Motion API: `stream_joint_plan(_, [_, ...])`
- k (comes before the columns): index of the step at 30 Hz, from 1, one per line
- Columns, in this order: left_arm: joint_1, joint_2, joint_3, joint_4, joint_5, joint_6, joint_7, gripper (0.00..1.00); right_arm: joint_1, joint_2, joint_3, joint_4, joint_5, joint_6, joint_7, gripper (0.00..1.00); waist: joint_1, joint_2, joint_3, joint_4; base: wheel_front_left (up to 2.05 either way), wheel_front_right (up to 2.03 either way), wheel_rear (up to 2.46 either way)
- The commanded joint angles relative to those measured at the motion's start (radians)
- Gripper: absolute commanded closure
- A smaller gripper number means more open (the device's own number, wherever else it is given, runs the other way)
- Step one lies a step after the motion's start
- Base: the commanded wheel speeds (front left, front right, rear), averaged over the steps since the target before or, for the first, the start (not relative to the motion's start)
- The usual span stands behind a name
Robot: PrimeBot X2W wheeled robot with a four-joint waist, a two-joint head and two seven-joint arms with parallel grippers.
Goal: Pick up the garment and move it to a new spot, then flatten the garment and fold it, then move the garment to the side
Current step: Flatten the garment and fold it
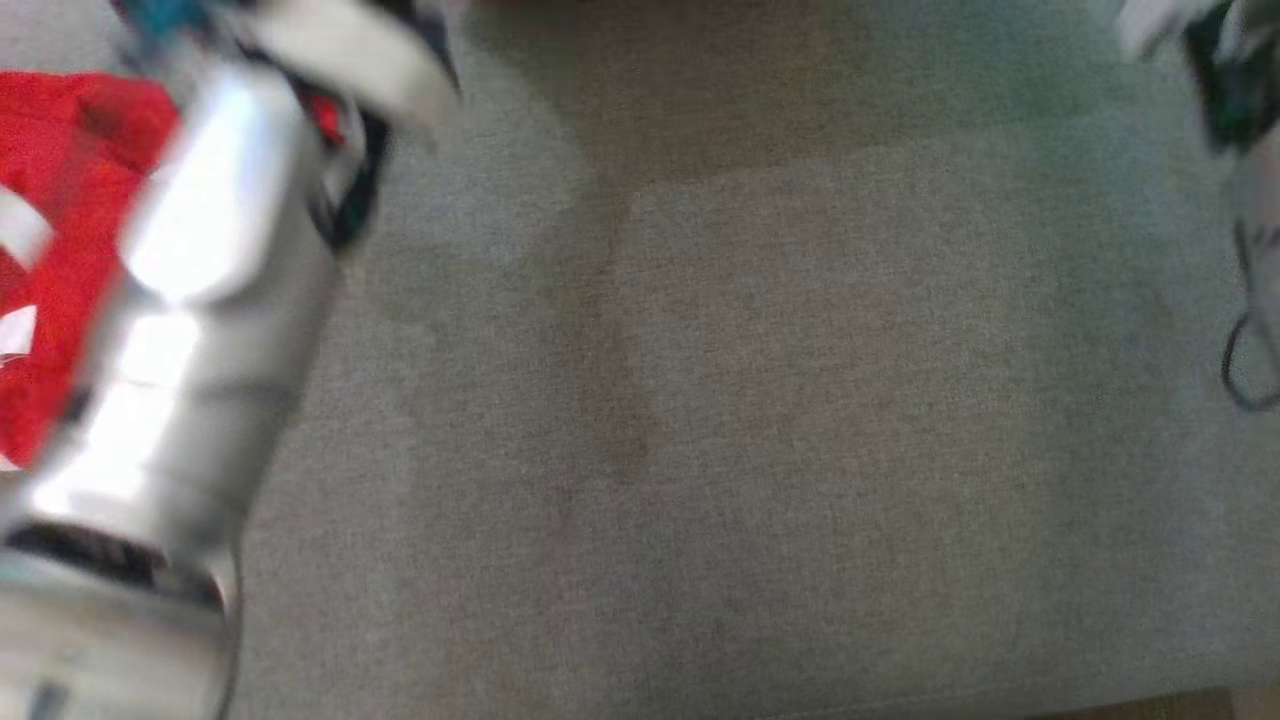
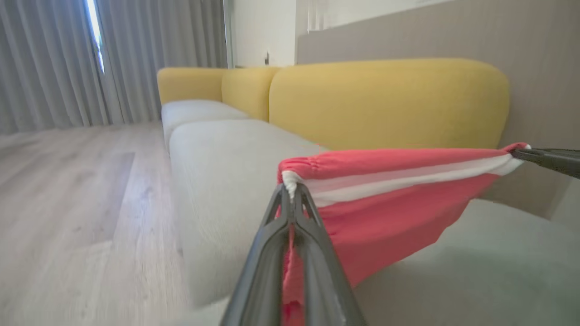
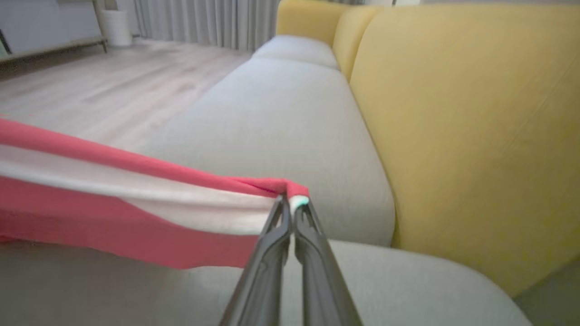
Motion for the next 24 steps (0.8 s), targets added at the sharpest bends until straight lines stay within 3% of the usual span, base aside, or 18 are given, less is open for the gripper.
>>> stream_joint_plan(1, [-0.009, 0.044, 0.011, -0.031, -0.014, 0.002, -0.013, 1.00, 0.002, -0.020, 0.018, -0.020, 0.019, -0.001, 0.012, 1.00, 0.0000, 0.0000, -0.011, 0.006, 0.00, 0.00, 0.00])
stream_joint_plan(7, [0.178, 0.114, -0.110, -0.082, -0.092, 0.002, -0.020, 1.00, 0.121, -0.096, 0.222, -0.032, 0.163, -0.001, 0.136, 1.00, 0.0000, 0.0000, -0.070, 0.022, 0.00, 0.00, 0.00])
stream_joint_plan(14, [0.325, 0.176, -0.228, -0.163, -0.159, 0.002, -0.020, 1.00, 0.259, -0.264, 0.443, -0.161, 0.380, -0.001, 0.294, 1.00, 0.0000, 0.0000, -0.147, 0.037, 0.00, 0.00, 0.00])
stream_joint_plan(24, [0.470, 0.225, -0.290, -0.235, -0.180, 0.008, -0.022, 1.00, 0.400, -0.426, 0.603, -0.319, 0.613, -0.001, 0.412, 1.00, 0.0000, 0.0000, -0.272, 0.031, 0.00, 0.00, 0.00])
